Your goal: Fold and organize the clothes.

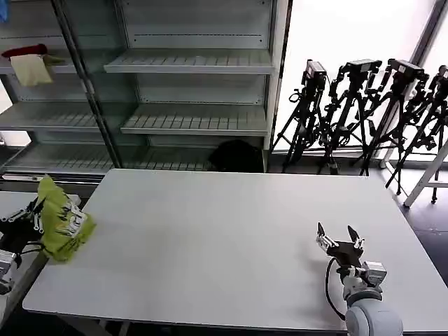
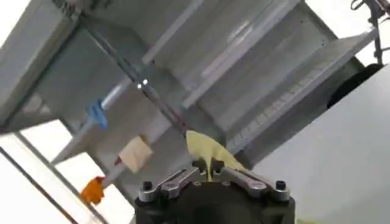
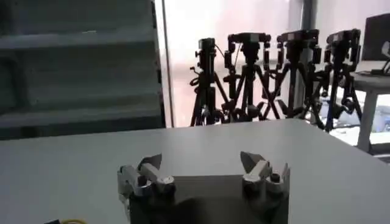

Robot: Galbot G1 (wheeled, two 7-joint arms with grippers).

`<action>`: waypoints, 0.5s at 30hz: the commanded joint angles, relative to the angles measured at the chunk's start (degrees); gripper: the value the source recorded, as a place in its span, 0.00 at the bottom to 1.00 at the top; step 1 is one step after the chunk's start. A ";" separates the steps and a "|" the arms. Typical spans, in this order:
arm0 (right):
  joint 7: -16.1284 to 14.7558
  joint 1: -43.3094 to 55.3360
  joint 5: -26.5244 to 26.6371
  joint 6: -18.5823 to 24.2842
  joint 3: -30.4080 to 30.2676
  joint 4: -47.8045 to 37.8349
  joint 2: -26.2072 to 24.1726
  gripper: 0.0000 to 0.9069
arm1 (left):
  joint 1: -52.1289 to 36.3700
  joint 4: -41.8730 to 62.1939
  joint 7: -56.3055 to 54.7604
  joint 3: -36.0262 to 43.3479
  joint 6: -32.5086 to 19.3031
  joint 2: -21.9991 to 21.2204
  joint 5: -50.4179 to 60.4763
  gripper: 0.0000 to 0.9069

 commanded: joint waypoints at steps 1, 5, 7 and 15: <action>0.06 -1.11 0.44 0.66 0.61 -0.34 0.05 1.00 | 5.59 -9.83 -0.12 12.89 -3.66 -10.06 22.66 0.00; 0.13 -1.38 0.35 0.71 0.65 -0.39 0.13 1.00 | 4.88 -3.83 -3.69 29.07 -5.87 -18.58 28.26 0.00; 0.11 -1.51 0.31 0.68 0.83 -0.22 0.21 1.00 | 3.57 -2.29 -4.99 32.83 -5.00 -19.65 27.86 0.00; 0.28 -1.46 0.17 0.52 0.86 0.09 0.41 1.00 | -6.38 -7.39 -10.01 44.91 8.86 -20.05 4.92 0.02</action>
